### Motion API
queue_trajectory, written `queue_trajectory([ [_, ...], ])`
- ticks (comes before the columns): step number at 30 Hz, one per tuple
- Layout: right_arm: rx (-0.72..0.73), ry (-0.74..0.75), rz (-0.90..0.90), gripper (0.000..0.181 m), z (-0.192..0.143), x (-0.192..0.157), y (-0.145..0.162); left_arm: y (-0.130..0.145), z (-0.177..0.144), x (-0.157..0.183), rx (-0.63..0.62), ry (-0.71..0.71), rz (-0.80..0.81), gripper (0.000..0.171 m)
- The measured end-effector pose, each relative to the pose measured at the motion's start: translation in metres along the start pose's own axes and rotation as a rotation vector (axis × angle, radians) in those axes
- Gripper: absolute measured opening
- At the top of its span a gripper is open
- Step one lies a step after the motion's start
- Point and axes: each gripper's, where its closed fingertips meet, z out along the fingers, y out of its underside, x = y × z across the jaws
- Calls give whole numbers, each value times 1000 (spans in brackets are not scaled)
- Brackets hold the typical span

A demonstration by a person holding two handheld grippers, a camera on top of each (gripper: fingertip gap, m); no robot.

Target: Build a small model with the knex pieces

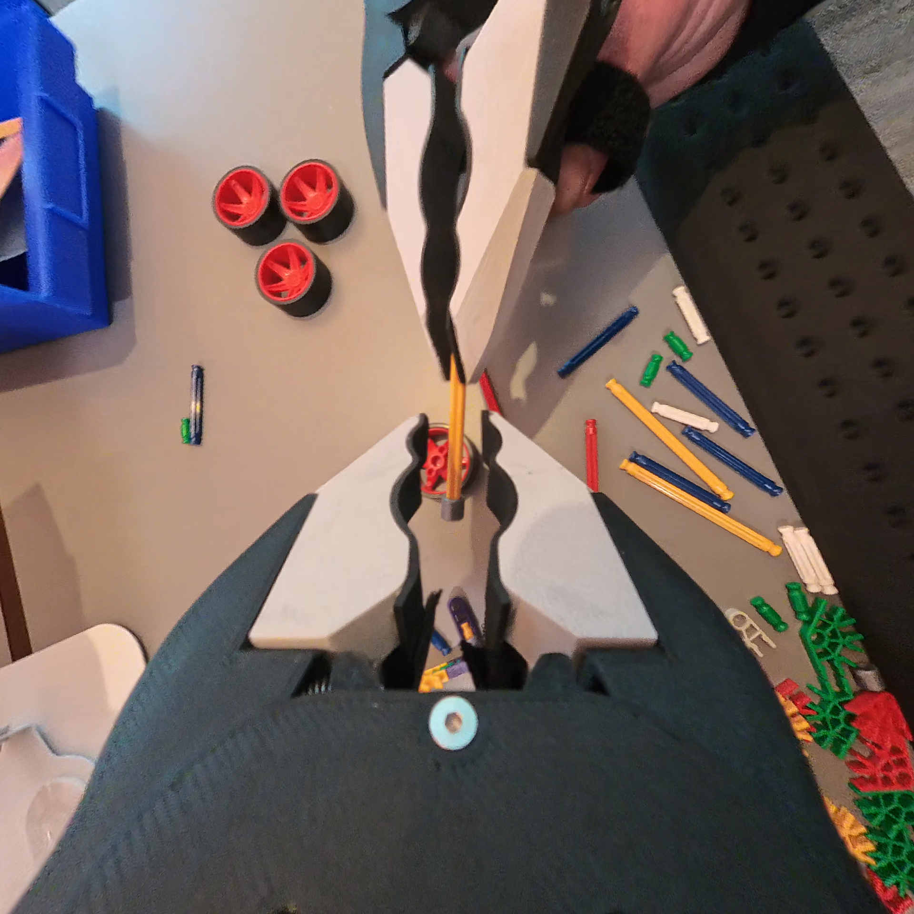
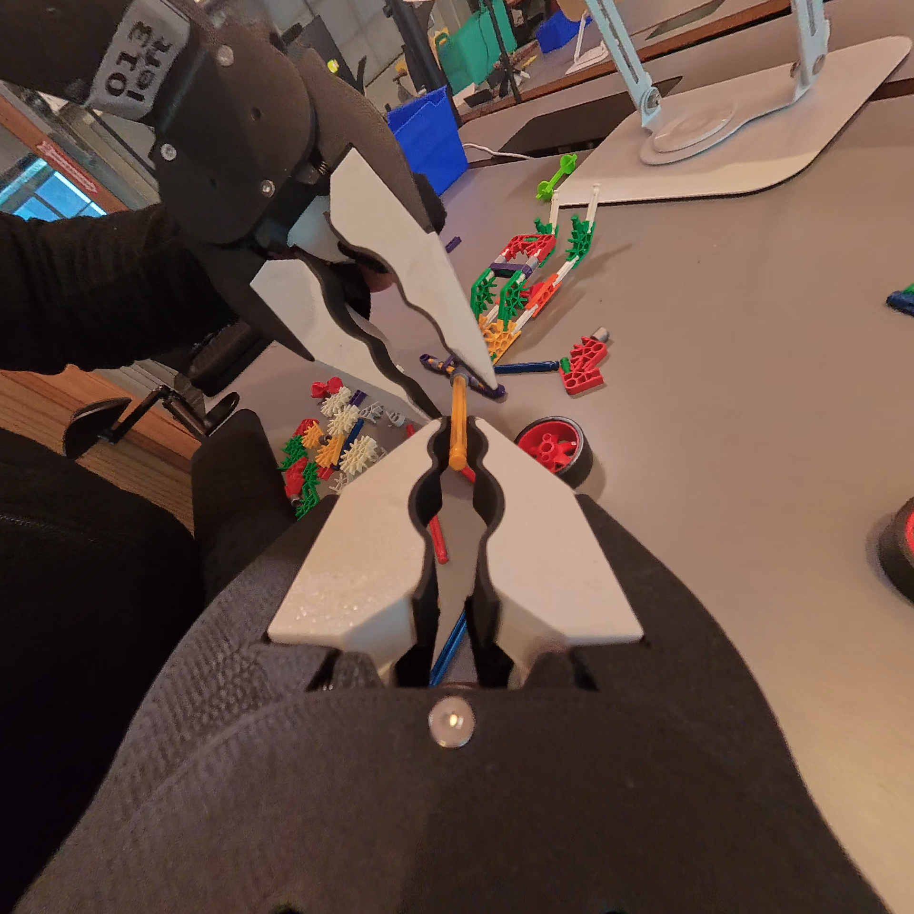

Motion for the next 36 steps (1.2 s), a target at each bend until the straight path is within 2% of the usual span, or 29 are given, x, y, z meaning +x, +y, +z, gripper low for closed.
queue_trajectory([
  [7, 35, -27, -7, 3, -15, 6, -13, 9, -29, -22, 120, -89, -170, 43],
  [13, 40, -4, -3, 3, -27, 20, -18, 43, -35, -26, 116, -110, -299, 41],
  [19, -40, 27, -53, 3, -30, 24, -14, 77, -20, -11, 4, -89, -323, 34],
  [25, -115, 54, -106, 3, -31, 19, 0, 102, -40, -4, -31, -165, -424, 32],
  [28, -143, 52, -113, 3, -30, 11, 8, 120, -61, -4, -29, -278, -490, 37],
  [32, -178, 43, -119, 3, -22, -1, 19, 155, -89, -8, 21, -382, -655, 41],
  [34, -199, 52, -124, 3, -15, -5, 24, 176, -96, -12, -8, -431, -698, 44],
  [36, -227, 37, -128, 3, -8, -12, 30, 189, -93, -12, -12, -420, -727, 46],
])
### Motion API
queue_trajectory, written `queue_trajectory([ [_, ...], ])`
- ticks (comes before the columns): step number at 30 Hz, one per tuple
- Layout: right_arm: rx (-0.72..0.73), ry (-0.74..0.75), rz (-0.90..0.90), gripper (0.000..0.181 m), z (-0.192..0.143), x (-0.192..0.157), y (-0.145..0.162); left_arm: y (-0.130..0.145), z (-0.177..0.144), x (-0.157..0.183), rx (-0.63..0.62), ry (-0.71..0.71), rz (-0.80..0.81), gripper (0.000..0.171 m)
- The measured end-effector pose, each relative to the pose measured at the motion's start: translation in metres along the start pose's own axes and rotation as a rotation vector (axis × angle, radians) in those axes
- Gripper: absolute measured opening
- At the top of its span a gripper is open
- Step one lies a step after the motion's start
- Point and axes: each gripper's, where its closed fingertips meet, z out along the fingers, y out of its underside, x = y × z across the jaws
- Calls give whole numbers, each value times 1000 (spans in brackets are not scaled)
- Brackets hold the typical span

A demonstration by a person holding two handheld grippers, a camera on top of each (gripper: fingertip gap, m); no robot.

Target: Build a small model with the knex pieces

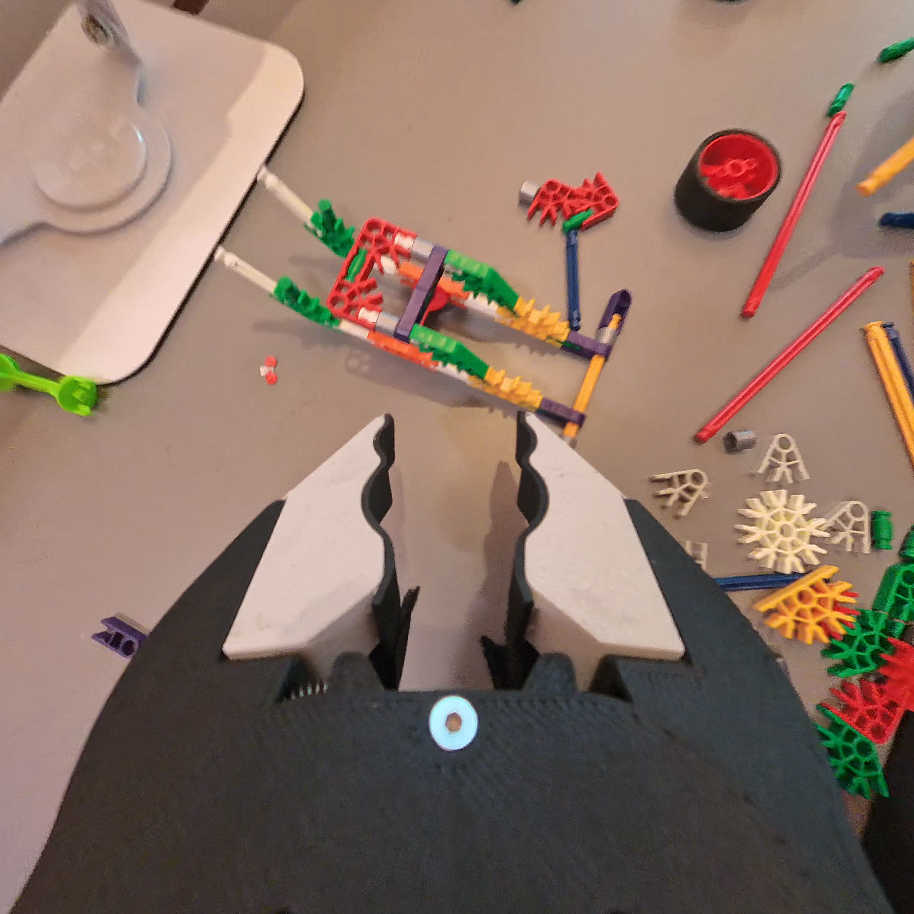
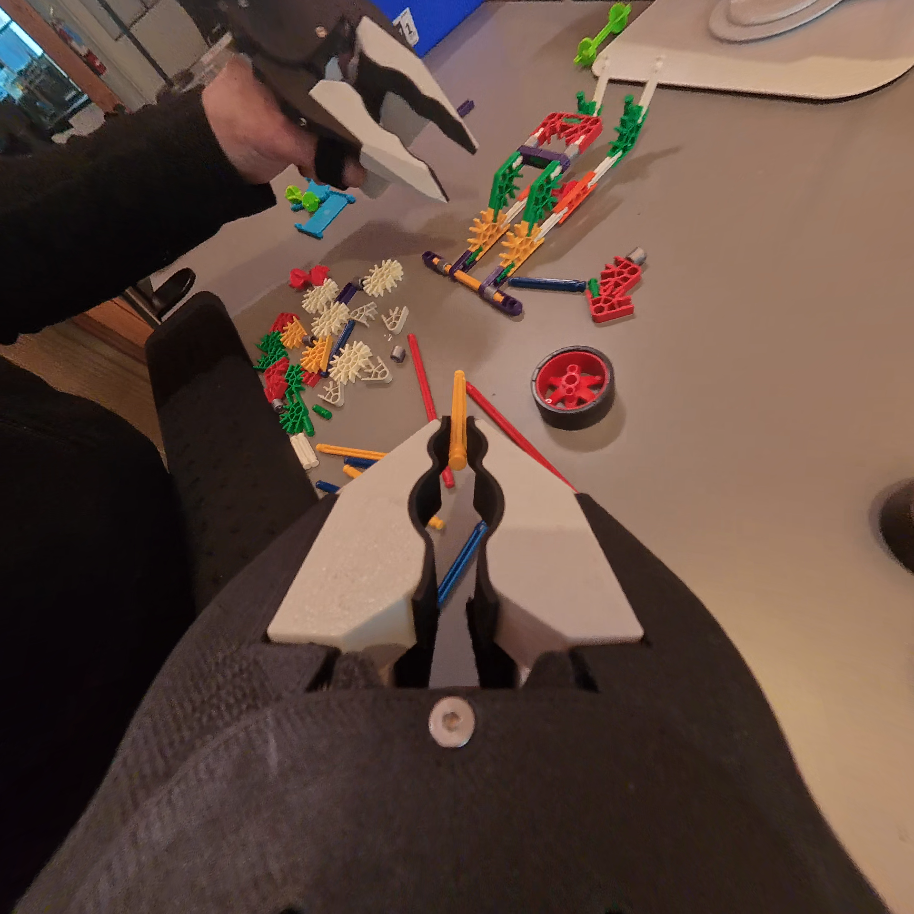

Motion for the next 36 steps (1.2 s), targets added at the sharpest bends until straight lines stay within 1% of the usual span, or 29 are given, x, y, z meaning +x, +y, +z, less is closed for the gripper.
queue_trajectory([
  [2, -26, -6, -9, 3, 8, -7, 4, 11, 11, -3, -48, 27, -29, 53],
  [3, -38, -11, -14, 3, 12, -11, 5, 13, 16, -2, -53, 43, -33, 55],
  [7, -64, -27, -21, 3, 25, -23, 12, 13, 36, 16, -76, 114, -24, 50],
  [10, -57, -27, -11, 3, 27, -26, 12, 4, 42, 39, -55, 185, -29, 48],
  [11, -54, -25, -9, 3, 27, -26, 12, 2, 44, 48, -58, 215, -34, 50],
  [12, -51, -21, -6, 3, 26, -27, 12, -1, 45, 56, -52, 239, -25, 54],
  [14, -46, -14, -1, 3, 24, -27, 13, -7, 44, 74, -40, 294, 15, 54],
  [15, -45, -11, 3, 3, 23, -27, 13, -7, 43, 75, -44, 286, 24, 53],
  [18, -37, 0, 10, 3, 21, -26, 15, -4, 31, 60, -35, 246, 0, 56],
  [21, -27, 10, 17, 3, 19, -26, 16, -7, 14, 25, 28, 144, -42, 56],
  [22, -23, 10, 21, 3, 19, -26, 17, -8, 10, 10, 46, 89, -37, 58],
  [23, -20, 10, 25, 3, 19, -26, 17, -12, 5, -2, 66, 56, -16, 59],
  [24, -17, 9, 27, 3, 20, -27, 18, -17, 1, -7, 79, 52, 21, 61],
  [27, -12, 1, 33, 3, 23, -28, 20, -25, 3, -26, 33, -5, 150, 61],
  [29, -11, 2, 33, 3, 25, -28, 21, -34, 11, -25, 29, 15, 226, 57],
  [31, -13, 8, 28, 3, 26, -28, 21, -36, 22, -24, -2, 26, 250, 68],
  [33, -8, 11, 28, 3, 26, -28, 21, -41, 29, -19, 1, 48, 279, 67],
  [34, -5, 11, 30, 3, 25, -28, 21, -43, 32, -17, -2, 66, 267, 69],
  [36, 2, 13, 34, 3, 24, -27, 22, -42, 40, -14, -19, 139, 199, 79],
])
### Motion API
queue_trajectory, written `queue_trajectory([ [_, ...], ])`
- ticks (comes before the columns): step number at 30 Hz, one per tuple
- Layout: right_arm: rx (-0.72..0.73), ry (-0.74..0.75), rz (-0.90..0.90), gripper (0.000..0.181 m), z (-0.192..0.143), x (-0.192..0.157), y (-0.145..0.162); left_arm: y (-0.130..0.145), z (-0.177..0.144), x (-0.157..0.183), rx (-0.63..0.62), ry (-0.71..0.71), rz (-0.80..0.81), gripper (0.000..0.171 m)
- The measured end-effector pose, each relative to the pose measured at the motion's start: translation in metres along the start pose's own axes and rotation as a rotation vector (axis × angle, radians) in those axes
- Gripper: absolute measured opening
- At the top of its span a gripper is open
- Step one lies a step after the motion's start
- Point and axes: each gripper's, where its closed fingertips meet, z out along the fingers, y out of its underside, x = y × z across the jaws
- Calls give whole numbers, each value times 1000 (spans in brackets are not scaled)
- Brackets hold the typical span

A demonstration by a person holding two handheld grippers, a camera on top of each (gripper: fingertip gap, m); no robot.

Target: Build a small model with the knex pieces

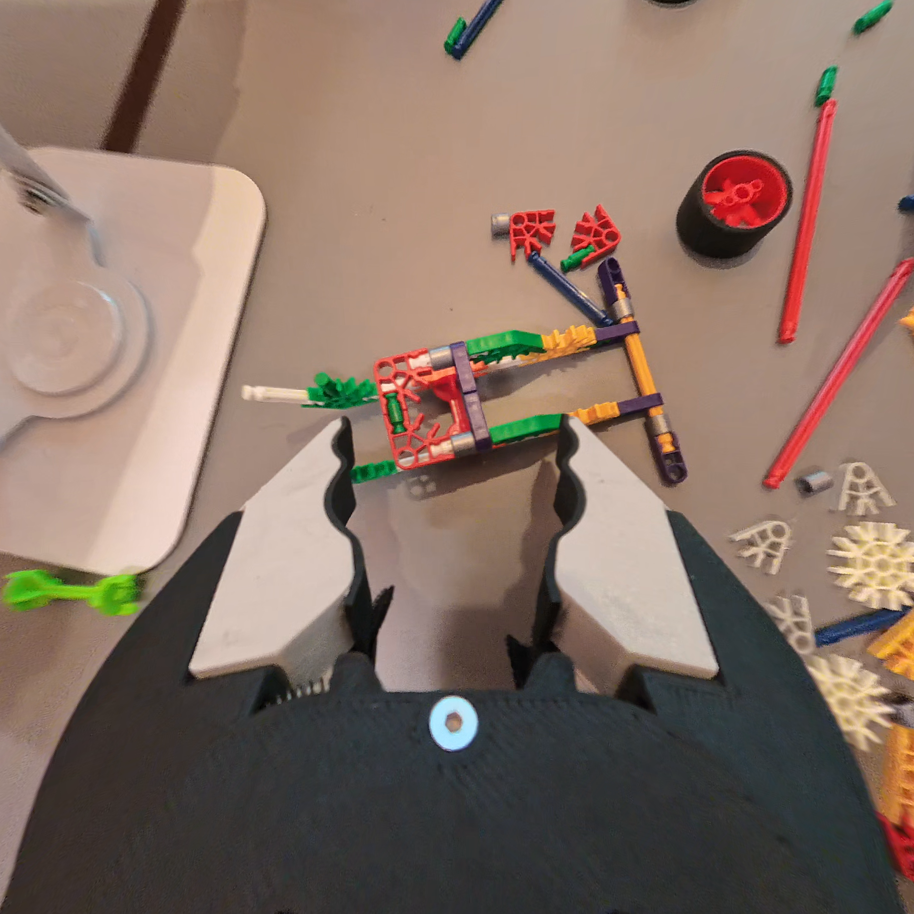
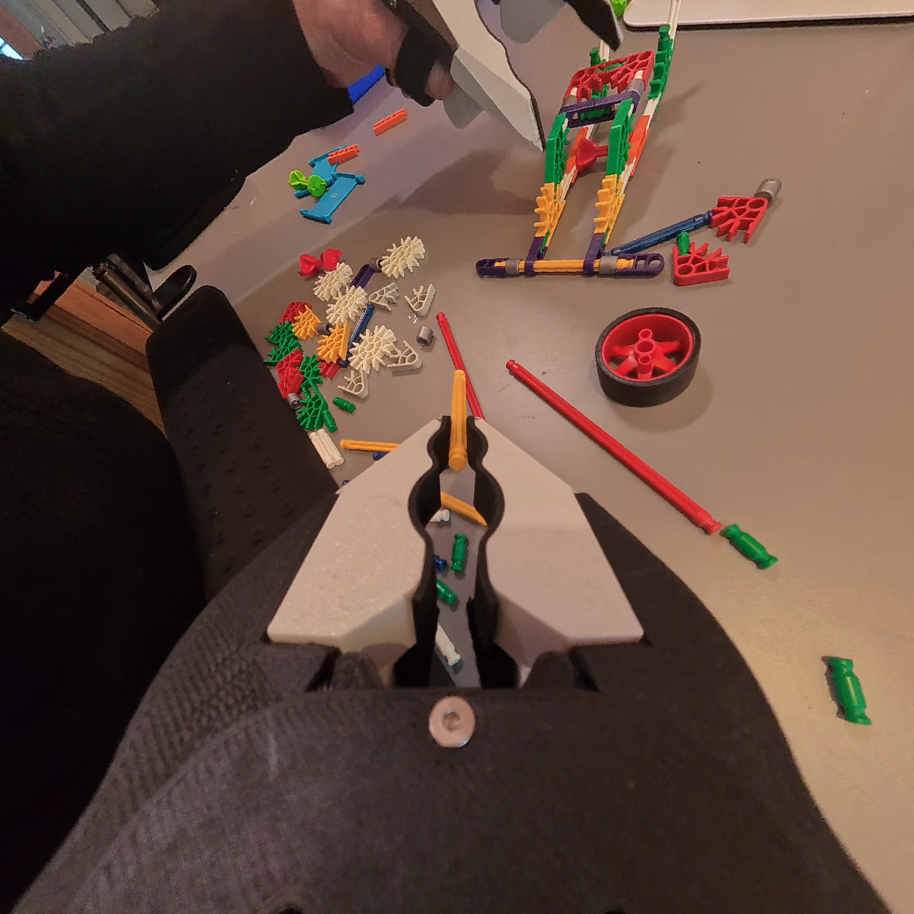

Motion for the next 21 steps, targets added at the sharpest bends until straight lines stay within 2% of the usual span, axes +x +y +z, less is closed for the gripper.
queue_trajectory([
  [3, 12, 1, 10, 3, -1, 1, 1, 9, 11, 2, -44, 67, -61, 80],
  [4, 16, 1, 10, 3, -2, 1, 1, 10, 13, 8, -49, 99, -70, 72],
  [5, 19, 0, 11, 3, -2, 1, 1, 10, 14, 9, -39, 101, -86, 71],
  [12, 19, -17, 9, 3, 1, 1, -2, 21, 0, 1, -9, 0, -221, 64],
  [13, 17, -20, 7, 3, 2, 1, -2, 26, -5, 0, -14, -23, -235, 47],
  [15, 16, -27, 4, 3, 4, 0, -3, 36, -15, -4, -9, -81, -288, 33],
  [18, 8, -41, -3, 3, 8, -3, -4, 42, -25, 4, 41, -70, -384, 36],
  [21, -1, -51, -11, 3, 11, -5, -5, 42, -39, 14, 88, -71, -361, 44],
])
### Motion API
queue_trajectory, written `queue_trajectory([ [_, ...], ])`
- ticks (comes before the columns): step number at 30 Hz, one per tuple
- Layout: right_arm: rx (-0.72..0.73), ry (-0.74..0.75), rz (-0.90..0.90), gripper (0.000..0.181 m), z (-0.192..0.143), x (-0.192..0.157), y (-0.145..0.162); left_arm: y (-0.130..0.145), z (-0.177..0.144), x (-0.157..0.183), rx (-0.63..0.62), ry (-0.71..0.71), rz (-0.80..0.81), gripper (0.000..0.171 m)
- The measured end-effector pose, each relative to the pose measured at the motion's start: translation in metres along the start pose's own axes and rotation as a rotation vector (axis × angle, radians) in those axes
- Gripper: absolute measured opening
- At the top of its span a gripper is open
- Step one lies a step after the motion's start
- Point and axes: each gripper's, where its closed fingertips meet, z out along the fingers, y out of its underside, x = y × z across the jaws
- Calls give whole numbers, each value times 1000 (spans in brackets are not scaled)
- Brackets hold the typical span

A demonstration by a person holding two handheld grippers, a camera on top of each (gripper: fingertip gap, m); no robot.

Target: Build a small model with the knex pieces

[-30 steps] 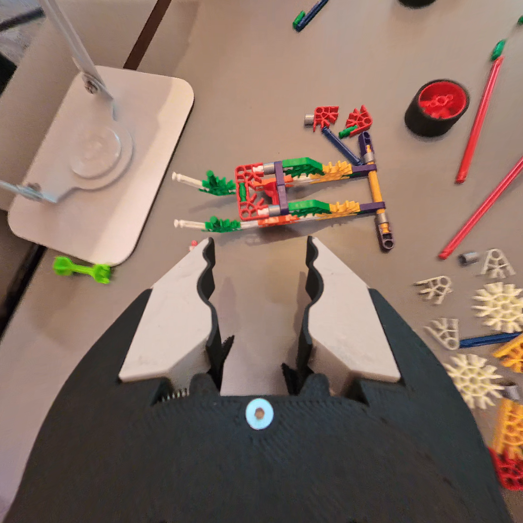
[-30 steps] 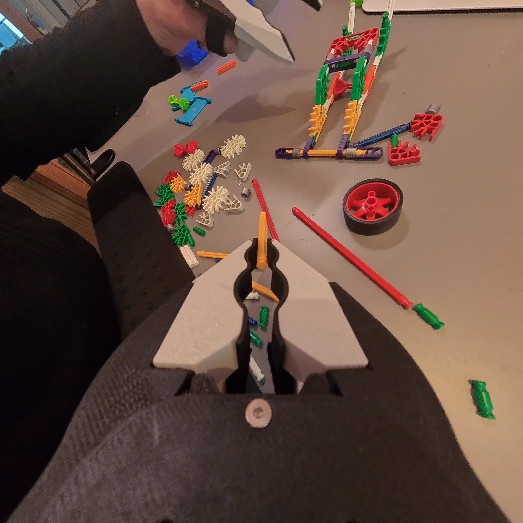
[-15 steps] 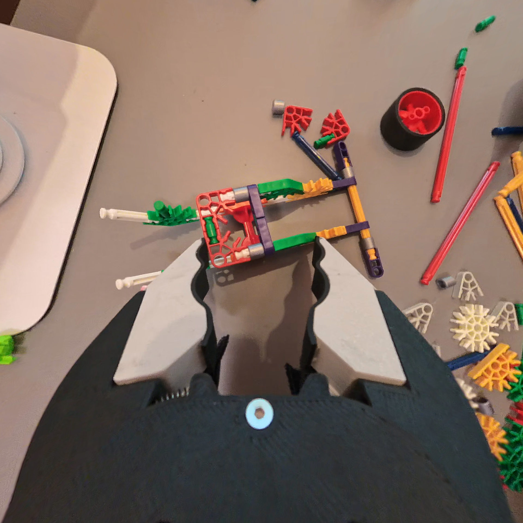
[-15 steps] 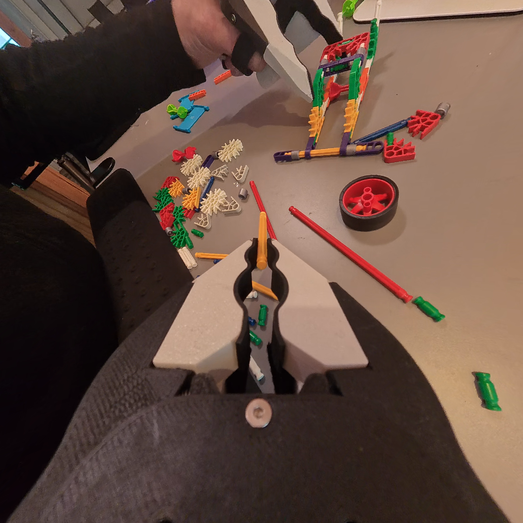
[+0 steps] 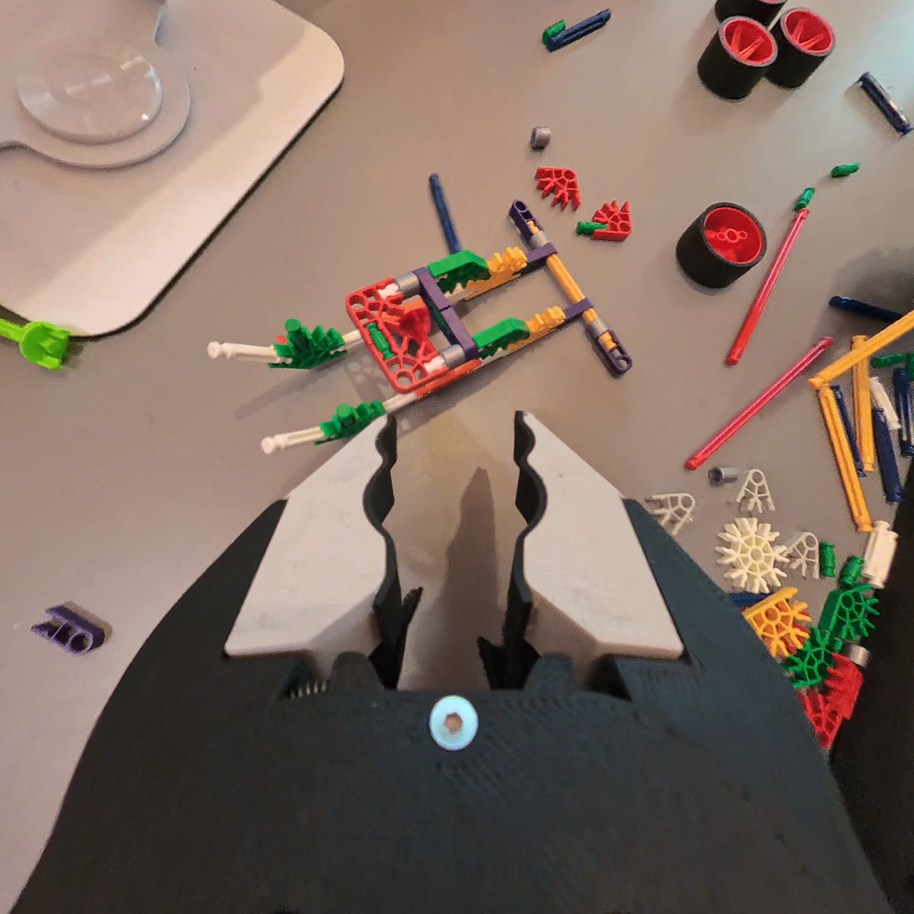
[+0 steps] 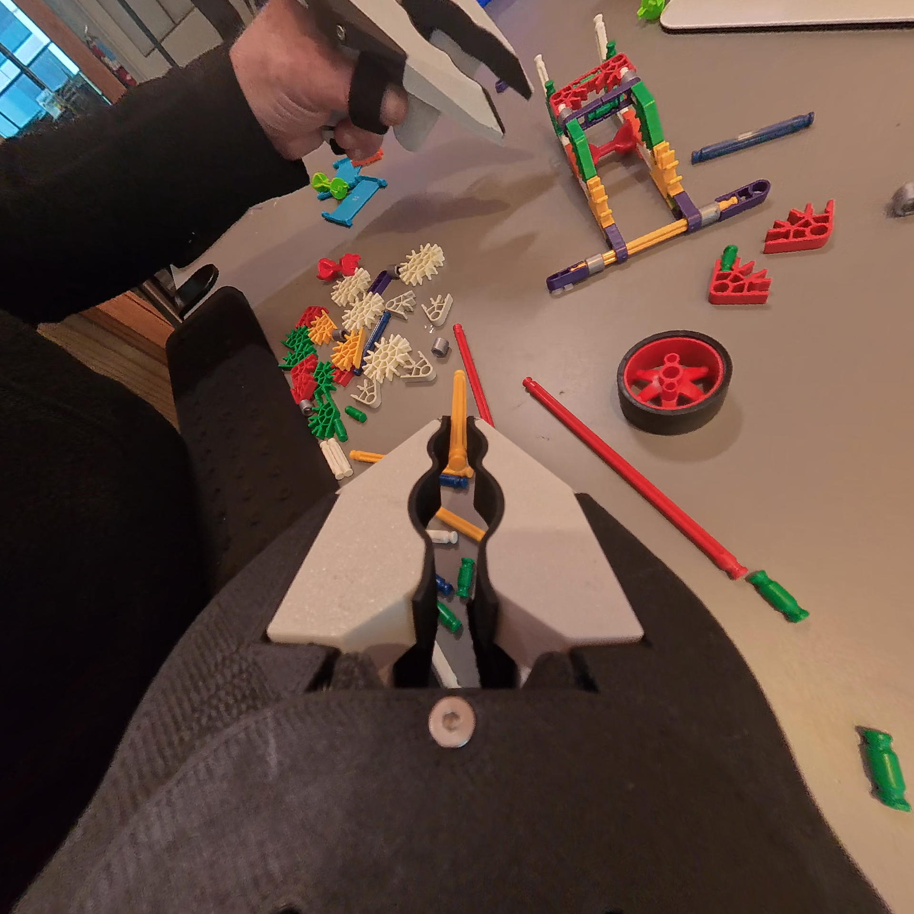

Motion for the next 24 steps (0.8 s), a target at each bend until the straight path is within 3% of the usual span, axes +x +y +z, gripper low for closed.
queue_trajectory([
  [2, -4, -3, -4, 3, 1, -1, 0, -3, -11, -5, 36, -23, 20, 52],
  [8, -49, -19, -18, 3, 5, -8, 7, -4, -18, -57, -15, -147, 129, 65],
  [11, -73, -30, -23, 3, 7, -13, 12, 3, -3, -56, -11, 12, 22, 49],
  [15, -127, -3, -56, 3, 10, -14, 20, 4, 4, -40, 40, 143, -45, 5],
  [19, -166, 26, -96, 3, 8, -9, 26, 8, 1, -30, 61, 102, -67, 3],
  [24, -205, 36, -160, 3, 4, -3, 28, 26, -21, -41, 79, -82, -143, 3],
])
